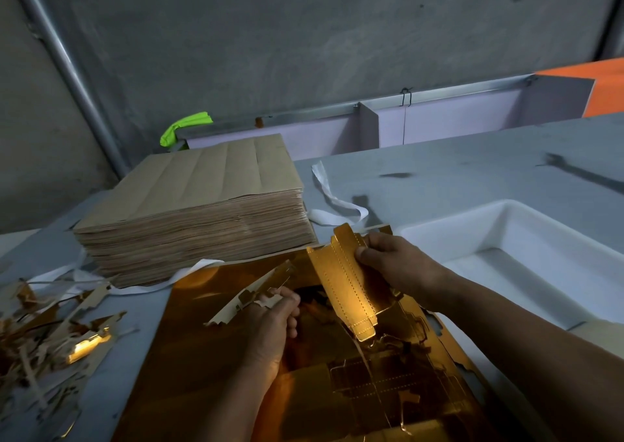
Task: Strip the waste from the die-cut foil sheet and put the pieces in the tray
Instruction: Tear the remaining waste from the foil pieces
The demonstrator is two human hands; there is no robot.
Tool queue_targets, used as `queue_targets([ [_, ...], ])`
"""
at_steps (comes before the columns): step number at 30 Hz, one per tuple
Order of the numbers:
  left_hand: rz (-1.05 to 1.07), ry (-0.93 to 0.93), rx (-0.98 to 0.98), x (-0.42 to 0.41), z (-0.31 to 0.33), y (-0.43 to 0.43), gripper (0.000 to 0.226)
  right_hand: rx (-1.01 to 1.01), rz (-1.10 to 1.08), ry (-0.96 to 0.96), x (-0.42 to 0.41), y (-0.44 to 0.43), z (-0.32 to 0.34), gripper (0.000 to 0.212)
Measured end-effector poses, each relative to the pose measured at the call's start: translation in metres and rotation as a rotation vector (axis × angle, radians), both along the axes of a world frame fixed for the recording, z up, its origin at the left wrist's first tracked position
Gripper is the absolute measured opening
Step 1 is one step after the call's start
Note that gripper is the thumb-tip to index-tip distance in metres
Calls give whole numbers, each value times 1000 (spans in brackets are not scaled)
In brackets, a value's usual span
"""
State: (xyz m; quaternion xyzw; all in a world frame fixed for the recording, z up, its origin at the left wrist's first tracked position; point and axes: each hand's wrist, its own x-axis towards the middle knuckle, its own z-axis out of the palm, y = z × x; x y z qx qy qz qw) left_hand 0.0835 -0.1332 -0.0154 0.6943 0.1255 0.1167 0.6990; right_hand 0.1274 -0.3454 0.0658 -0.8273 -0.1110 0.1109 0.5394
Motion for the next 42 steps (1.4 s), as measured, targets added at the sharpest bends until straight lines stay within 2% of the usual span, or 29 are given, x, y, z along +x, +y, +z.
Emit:
queue_targets([
  [7,60,20,18,2,3,-3,33,102,-81,-28,-1,1,2,18],
  [9,70,28,50,2,8,-5,35,97,-90,-35,-2,1,4,20],
  [12,56,-56,179,-3,22,-10,35,79,-94,-43,-3,1,5,24],
  [14,-44,-81,233,-6,36,-12,40,86,-94,-38,-3,1,6,24],
  [20,-466,43,392,-15,63,-14,48,95,-106,-29,-3,1,6,25],
  [22,-545,110,460,-18,64,-13,45,86,-107,-32,-3,1,7,25],
  [26,-634,227,511,-20,62,-9,20,62,-114,-38,-2,1,6,23],
  [32,-683,276,490,-20,65,-10,16,53,-117,-43,-3,2,5,19],
  [36,-691,299,428,-21,65,-13,30,45,-120,-53,-3,2,6,18],
  [42,-704,331,423,-19,63,-18,17,10,-119,-59,-4,2,7,20],
])
